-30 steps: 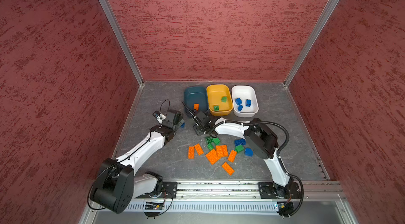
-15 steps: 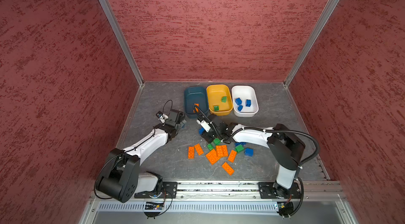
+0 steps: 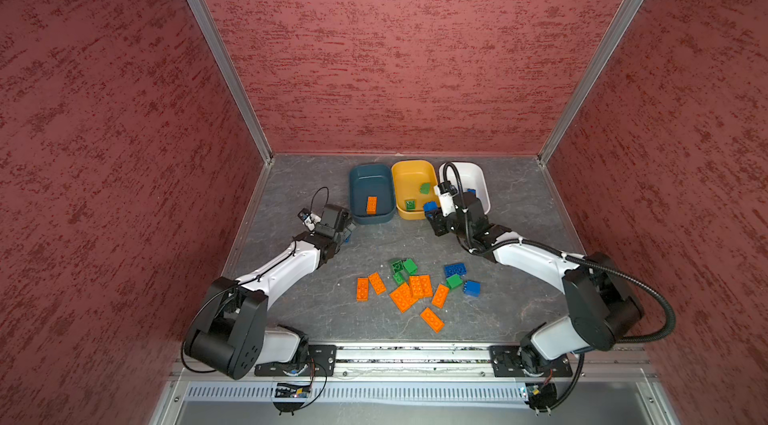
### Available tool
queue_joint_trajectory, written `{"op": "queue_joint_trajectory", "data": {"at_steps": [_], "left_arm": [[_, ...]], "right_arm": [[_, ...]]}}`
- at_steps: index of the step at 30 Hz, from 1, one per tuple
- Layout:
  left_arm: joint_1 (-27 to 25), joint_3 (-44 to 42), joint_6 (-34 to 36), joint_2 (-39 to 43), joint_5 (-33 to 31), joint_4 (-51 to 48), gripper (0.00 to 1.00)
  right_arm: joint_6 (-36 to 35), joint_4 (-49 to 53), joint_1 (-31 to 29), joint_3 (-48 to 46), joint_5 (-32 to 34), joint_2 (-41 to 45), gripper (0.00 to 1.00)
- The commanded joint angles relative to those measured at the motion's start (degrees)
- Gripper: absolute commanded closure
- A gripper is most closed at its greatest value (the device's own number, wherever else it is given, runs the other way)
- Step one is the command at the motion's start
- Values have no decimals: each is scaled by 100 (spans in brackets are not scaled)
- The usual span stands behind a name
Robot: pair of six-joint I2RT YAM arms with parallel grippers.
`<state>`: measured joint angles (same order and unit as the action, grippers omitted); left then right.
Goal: Sort the legos into containers by color
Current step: 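Drop the blue brick into the white bin while left gripper lowers to a blue brick, then grasp the flat blue brick with left gripper and lift it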
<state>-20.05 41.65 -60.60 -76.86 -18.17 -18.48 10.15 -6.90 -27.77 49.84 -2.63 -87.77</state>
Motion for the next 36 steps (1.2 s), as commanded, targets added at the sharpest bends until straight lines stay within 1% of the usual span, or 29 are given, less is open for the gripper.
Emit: {"op": "queue_joint_trajectory", "data": {"at_steps": [1,3,6,10,12,14,17,18,19,22,23,25,26,29,31,32,34,36], "left_arm": [[-5,-95,-153,229,-164,-114,1],[-7,-80,-163,300,-210,-210,0],[23,-79,-206,364,-233,-363,1],[86,-60,-291,382,-208,-617,1],[111,-69,-311,386,-172,-684,1],[146,-78,-288,354,-76,-676,1],[198,-52,-202,185,163,-631,1],[197,-26,-148,115,234,-592,1],[199,-2,-86,33,308,-543,0],[209,167,209,-263,495,-480,0],[212,266,433,-391,572,-462,1],[242,493,1129,-634,684,-475,1],[248,612,1572,-758,757,-496,1],[265,929,2541,-1063,736,-778,1],[292,1111,2958,-1234,739,-994,2],[310,1232,3047,-1346,736,-1163,4],[333,1396,2962,-1526,681,-1422,6],[335,1399,2929,-1632,706,-1389,9]], "right_arm": [[463,273,499,269,667,-92,72],[622,471,822,447,668,-294,71],[546,787,1129,878,729,-752,70],[341,1209,1281,1670,877,-1455,67],[224,1441,1281,2108,920,-1770,64],[182,1619,1276,2457,941,-1998,57],[182,1712,1279,2734,1039,-2159,42],[211,1691,1274,2733,1075,-2148,34],[234,1656,1274,2714,1082,-2111,29],[309,1380,1270,2450,1081,-1837,15],[322,1235,1274,2289,1087,-1704,11],[325,981,1274,1986,1164,-1431,5],[316,871,1276,1827,1232,-1289,1],[215,675,1274,1505,1445,-984,1],[137,630,1275,1395,1563,-885,1],[104,601,1275,1351,1610,-849,1],[88,543,1274,1300,1641,-821,1],[129,499,1274,1285,1601,-837,1]]}}
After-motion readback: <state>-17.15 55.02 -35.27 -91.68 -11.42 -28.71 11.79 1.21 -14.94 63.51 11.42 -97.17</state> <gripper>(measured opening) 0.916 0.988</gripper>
